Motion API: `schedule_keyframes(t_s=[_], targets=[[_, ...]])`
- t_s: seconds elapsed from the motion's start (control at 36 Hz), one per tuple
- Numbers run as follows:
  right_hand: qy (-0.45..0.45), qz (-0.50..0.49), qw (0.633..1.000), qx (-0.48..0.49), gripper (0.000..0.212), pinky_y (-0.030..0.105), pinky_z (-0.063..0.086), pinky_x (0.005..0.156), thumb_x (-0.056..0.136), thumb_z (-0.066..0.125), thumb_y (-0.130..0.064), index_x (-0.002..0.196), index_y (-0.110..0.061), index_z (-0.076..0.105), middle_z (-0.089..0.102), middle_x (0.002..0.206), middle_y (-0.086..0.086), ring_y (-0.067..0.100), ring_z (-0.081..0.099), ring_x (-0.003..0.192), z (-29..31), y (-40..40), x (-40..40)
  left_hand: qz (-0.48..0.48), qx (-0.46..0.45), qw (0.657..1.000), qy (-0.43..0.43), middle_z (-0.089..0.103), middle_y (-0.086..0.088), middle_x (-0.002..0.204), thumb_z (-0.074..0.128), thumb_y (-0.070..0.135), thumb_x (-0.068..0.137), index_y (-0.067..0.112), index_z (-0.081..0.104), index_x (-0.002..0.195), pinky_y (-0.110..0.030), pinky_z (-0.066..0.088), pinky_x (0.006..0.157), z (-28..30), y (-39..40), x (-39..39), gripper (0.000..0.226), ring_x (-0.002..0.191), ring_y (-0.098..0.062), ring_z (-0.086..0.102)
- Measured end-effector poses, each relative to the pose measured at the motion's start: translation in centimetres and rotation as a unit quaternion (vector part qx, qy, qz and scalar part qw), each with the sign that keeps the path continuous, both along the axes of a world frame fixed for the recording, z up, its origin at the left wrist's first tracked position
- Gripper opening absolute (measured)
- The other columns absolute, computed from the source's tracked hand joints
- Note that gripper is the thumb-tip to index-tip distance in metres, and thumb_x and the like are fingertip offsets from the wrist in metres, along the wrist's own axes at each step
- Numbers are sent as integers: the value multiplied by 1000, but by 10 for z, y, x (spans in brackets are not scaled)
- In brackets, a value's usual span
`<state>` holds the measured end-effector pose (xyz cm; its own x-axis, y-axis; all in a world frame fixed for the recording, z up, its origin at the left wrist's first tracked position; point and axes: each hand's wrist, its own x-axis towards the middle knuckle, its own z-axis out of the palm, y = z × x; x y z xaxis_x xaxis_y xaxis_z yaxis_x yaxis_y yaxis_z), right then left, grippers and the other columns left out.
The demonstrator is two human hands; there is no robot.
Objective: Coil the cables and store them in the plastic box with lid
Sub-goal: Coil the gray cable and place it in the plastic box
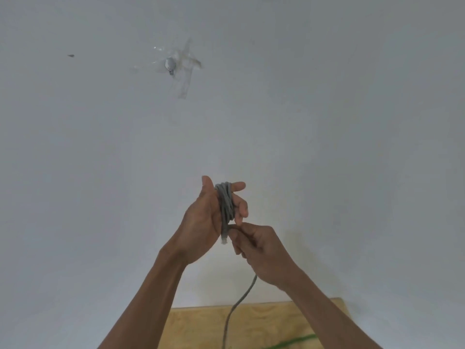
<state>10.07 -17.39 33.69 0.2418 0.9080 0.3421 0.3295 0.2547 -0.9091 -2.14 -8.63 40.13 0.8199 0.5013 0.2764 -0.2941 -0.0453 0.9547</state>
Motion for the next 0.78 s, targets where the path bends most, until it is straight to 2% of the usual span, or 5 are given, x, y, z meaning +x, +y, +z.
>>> schedule_keyframes(t_s=[0.31,0.44,0.56,0.67,0.78], targets=[[-243,1,970,20,16,9,40,59,93,64,-16,104,-20,75,66,73,-21,8,59,58,45,-22,5,144,190,961,141,71,2,98,6,63,95,20,68,101,-28,40,95,-23,9,-12,75,108,-6,61],[-341,-8,938,58,12,11,41,64,91,69,-16,99,-24,74,70,84,-21,3,62,61,90,-10,28,87,206,957,186,66,-11,80,-1,67,90,17,65,102,-25,40,74,-41,-4,-11,84,72,-14,56],[-240,16,970,37,11,24,54,70,88,74,-17,98,-16,77,76,86,-8,13,69,72,94,11,54,37,141,979,143,64,-8,77,2,79,84,19,64,108,-23,42,74,-44,-19,-8,90,70,-18,54],[-98,47,994,33,13,13,45,62,90,70,-9,98,-1,75,71,69,-7,3,60,59,68,23,60,12,116,991,72,62,-11,75,15,83,86,15,64,107,-55,41,79,-32,-31,-4,86,71,-28,49],[29,103,994,35,56,28,47,56,72,81,-28,89,22,60,68,58,6,19,65,56,26,24,43,32,131,989,52,61,-9,75,17,77,91,9,64,105,-68,41,84,-18,-34,-2,84,74,-31,49]])
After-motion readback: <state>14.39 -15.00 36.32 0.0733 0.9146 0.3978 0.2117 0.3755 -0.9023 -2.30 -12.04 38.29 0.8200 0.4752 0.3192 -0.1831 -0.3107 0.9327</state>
